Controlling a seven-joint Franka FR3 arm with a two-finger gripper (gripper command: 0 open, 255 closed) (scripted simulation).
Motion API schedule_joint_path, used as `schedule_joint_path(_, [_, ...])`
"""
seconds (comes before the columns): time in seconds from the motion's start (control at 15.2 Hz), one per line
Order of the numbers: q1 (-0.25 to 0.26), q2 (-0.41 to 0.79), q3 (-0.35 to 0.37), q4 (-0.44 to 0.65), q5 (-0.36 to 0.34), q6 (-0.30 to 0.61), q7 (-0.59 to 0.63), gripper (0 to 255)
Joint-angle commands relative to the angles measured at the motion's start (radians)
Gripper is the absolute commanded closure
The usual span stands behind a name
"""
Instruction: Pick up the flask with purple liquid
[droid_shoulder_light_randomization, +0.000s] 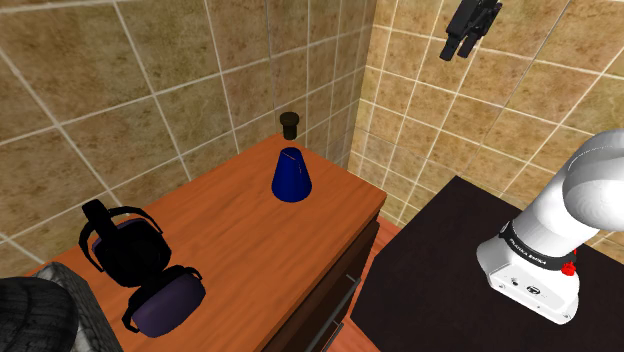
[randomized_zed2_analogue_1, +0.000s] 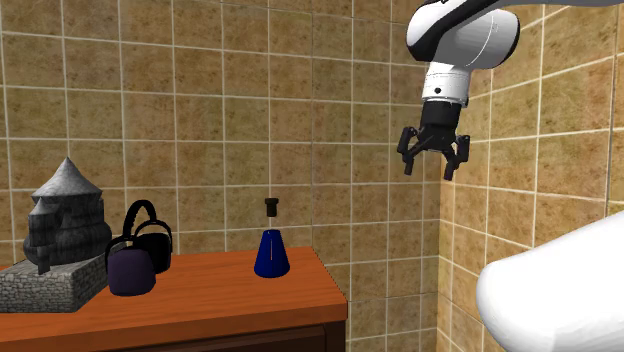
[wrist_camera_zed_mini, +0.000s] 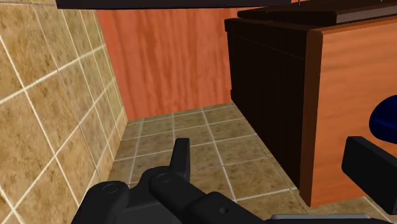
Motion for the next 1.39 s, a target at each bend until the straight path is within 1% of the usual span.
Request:
schedule_joint_path(0.0, [0.000,0.000,0.000,0.000,0.000,0.000,0.000,0])
schedule_joint_path(0.4, [0.046,0.125,0.133,0.079,0.042,0.040,0.116,0])
schedule_joint_path(0.73, [0.073,0.253,0.239,0.174,0.053,0.065,0.214,0])
schedule_joint_path(1.06, [0.093,0.402,0.342,0.295,0.037,0.079,0.317,0])
schedule_joint_path(1.32, [0.108,0.536,0.422,0.413,-0.002,0.079,0.408,0])
